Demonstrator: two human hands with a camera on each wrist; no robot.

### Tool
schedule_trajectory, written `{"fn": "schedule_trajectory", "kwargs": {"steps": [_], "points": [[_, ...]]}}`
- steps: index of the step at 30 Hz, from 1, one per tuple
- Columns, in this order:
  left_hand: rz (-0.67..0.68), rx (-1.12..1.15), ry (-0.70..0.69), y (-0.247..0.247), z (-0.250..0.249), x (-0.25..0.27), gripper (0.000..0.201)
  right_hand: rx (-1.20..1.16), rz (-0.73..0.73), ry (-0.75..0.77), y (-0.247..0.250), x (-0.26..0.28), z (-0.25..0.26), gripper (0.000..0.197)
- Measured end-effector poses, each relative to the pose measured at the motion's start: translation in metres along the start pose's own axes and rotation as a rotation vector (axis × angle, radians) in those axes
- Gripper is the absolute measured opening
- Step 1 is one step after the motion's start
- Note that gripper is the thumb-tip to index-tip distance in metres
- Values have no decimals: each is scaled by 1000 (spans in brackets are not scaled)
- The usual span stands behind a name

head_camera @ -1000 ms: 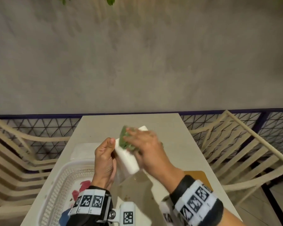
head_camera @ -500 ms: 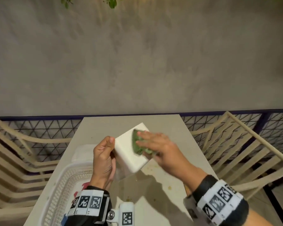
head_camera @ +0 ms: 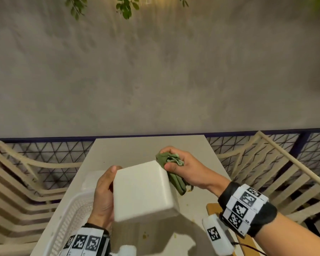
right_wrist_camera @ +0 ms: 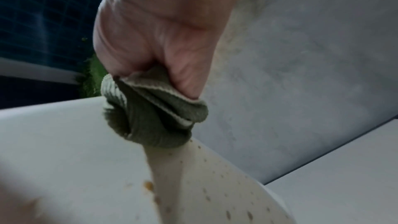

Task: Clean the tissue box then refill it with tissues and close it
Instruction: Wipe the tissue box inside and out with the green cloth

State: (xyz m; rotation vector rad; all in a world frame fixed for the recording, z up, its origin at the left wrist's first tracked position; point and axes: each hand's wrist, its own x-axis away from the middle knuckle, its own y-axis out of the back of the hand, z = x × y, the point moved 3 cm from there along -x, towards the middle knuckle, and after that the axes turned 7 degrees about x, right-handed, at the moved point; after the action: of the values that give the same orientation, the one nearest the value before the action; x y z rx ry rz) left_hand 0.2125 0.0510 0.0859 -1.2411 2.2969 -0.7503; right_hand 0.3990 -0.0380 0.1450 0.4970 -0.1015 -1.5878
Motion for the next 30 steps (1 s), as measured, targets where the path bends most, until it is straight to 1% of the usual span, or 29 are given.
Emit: {"fn": "schedule_trajectory", "kwargs": {"steps": [1,2,3,4,5,6,7,8,9,10,11,12,13,14,16,17,18,19,20,21,22,23,24,25,26,27,28,29,30], "points": [[43,-120,-16,5,-5,-2,48,24,4,10,0,2,1,46],[100,-288,-41,5,-11,-4,51,58,-2,17,1,4,2,42],[180,-492,-75,2,-17,-4,47,105,-4,19,3,5,4,35],[259,-697,-101,-4,-21,-5,36,167,2,12,6,3,6,26],[337,-846,-121,-12,-22,-4,24,234,9,5,8,0,9,20],[390,-971,-125,-19,-20,-4,12,303,10,4,7,-3,12,17],[420,-1049,-136,-26,-16,-4,10,373,6,11,4,-6,16,16],[419,-1090,-144,-34,-11,-4,11,454,-7,26,1,-9,19,17],[406,-1095,-149,-39,-4,-3,14,533,-18,50,-3,-12,20,17],[374,-1061,-138,-44,3,-1,26,605,-19,72,-7,-14,19,18],[319,-992,-121,-45,10,1,37,664,-14,83,-12,-14,17,18],[238,-912,-110,-44,16,1,43,705,-16,76,-16,-15,13,19],[173,-822,-113,-43,22,3,42,723,-30,55,-21,-15,9,20],[128,-739,-111,-40,28,7,36,727,-53,29,-26,-13,4,23],[52,-572,-84,-32,39,8,15,712,-121,11,-39,-6,-6,31],[15,-491,-64,-28,41,8,14,693,-153,29,-48,2,-8,35],[-11,-423,-55,-22,40,7,22,683,-164,75,-56,15,-9,37],[-10,-346,-57,-17,39,7,25,689,-148,143,-60,28,-13,38],[-3,-277,-59,-14,36,8,20,706,-129,190,-58,42,-20,39],[17,-238,-64,-15,32,10,17,722,-146,197,-49,51,-32,38],[26,-244,-76,-15,30,12,20,729,-218,143,-34,52,-43,36],[31,-276,-91,-15,31,12,22,721,-329,76,-20,47,-52,34],[21,-302,-118,-15,31,11,22,712,-415,18,-15,41,-52,34],[10,-306,-149,-16,31,9,22,696,-450,10,-18,34,-48,36],[-12,-290,-168,-15,30,6,21,703,-427,60,-29,29,-39,38],[-27,-259,-181,-12,28,1,20,708,-377,163,-42,29,-33,39],[-26,-222,-188,-9,25,-2,20,707,-315,268,-52,33,-28,40],[-5,-193,-187,-6,24,-5,23,715,-255,336,-55,39,-31,43],[27,-196,-176,-5,24,-6,31,716,-231,337,-49,42,-33,45]]}}
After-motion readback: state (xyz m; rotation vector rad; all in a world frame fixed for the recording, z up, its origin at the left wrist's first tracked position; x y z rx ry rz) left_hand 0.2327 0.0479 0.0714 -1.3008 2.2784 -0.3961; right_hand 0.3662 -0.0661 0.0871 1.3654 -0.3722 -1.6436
